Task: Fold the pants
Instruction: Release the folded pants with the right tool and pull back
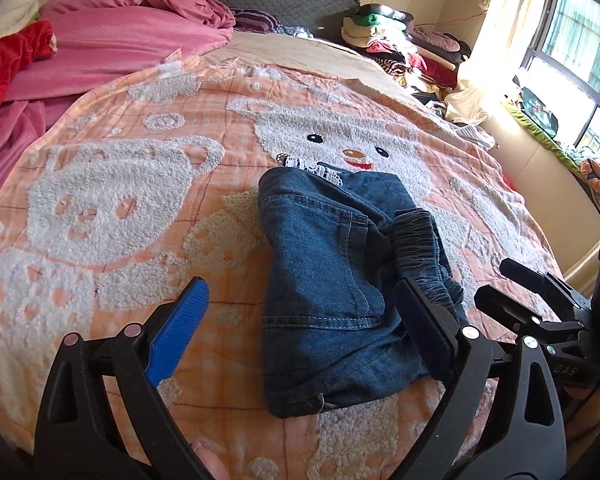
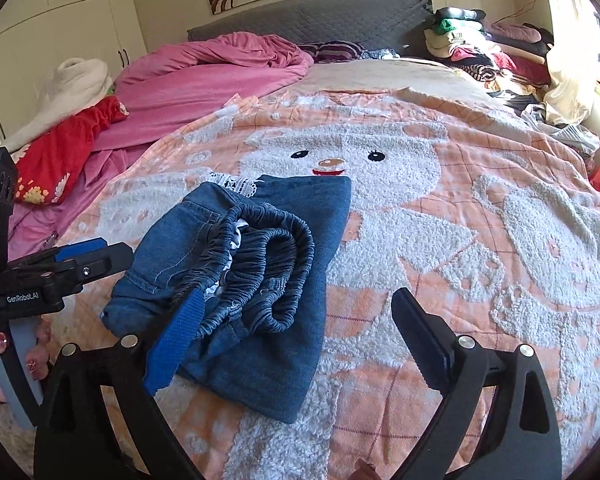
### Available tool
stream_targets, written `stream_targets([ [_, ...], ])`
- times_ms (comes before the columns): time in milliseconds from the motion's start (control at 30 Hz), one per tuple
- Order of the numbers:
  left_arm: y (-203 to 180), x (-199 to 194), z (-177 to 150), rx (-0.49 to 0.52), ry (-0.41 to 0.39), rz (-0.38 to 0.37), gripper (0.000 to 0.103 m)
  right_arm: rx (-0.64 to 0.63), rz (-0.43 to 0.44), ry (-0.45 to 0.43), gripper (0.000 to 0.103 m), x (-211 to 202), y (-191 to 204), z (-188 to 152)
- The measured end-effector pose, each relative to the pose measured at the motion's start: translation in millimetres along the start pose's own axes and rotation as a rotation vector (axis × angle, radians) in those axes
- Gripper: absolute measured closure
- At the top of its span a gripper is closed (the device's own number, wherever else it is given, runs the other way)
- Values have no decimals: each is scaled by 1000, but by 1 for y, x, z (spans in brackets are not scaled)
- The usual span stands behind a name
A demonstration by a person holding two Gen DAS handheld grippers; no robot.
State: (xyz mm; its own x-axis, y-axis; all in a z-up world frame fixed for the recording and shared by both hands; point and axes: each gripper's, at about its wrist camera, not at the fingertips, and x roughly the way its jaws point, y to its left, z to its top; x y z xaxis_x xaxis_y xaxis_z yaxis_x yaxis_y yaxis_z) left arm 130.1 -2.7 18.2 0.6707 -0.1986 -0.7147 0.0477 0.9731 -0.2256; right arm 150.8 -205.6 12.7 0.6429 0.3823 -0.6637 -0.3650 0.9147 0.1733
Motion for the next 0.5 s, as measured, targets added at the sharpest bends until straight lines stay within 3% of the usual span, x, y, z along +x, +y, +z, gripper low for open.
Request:
stream_targets([
  [133,-2,-9,1,6,-18,2,9,-4,-13,-23,9,-11,3,1],
  [167,-2,-11,0,6,-23,3,10,-5,-19,-27,4,-13,4,1],
  [500,-5,-28,-1,14,-48,11,9,-19,-40,-77,5,-33,11,2],
])
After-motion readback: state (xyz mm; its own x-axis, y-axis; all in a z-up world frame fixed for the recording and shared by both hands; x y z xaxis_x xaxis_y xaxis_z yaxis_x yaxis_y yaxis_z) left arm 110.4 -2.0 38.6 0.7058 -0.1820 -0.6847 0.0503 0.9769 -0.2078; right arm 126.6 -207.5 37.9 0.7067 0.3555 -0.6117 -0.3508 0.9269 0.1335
